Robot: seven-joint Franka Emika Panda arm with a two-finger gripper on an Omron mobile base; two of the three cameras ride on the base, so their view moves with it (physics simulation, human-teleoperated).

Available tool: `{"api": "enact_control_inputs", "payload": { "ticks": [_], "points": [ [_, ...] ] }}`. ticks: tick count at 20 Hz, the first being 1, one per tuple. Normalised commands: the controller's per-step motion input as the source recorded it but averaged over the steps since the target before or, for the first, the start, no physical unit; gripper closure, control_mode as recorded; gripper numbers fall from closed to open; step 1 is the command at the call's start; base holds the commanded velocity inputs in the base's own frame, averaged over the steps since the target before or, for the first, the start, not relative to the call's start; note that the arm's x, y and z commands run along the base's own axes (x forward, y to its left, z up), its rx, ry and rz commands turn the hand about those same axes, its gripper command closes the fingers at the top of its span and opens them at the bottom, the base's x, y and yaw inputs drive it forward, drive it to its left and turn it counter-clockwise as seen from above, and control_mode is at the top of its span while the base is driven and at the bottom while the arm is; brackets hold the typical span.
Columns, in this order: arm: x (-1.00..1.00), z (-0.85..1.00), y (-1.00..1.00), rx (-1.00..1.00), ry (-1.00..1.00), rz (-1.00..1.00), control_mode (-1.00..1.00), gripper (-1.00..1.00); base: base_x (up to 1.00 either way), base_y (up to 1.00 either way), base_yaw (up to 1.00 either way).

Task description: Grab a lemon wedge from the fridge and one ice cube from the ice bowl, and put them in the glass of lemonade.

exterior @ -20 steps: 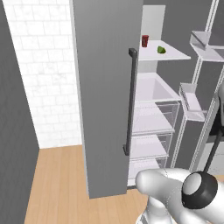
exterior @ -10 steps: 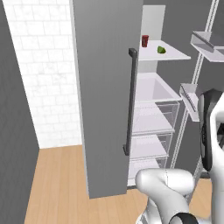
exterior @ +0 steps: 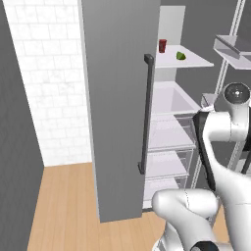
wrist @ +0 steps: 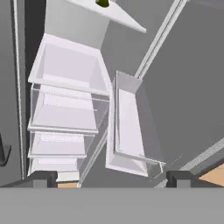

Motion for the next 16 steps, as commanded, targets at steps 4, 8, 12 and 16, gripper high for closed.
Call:
{"api": "enact_control_inputs", "payload": {
  "ticks": [4, 8, 12, 16],
  "points": [
    [0.96, -0.41, 0.00, -0.06, 0.13, 0.00, -1.00, -1.00, 0.00, 0.00, 0.00],
    [0.93, -0.45, -0.08, -0.16, 0.27, 0.00, -1.00, -1.00, 0.00, 0.00, 0.00],
    [0.67, -0.26, -0.57, -0.14, 0.21, -0.03, -1.00, -1.00, 0.00, 0.00, 0.00],
    [0.29, -0.16, -0.98, -0.10, 0.14, -0.07, -1.00, -1.00, 0.00, 0.00, 0.00]
  ]
}}
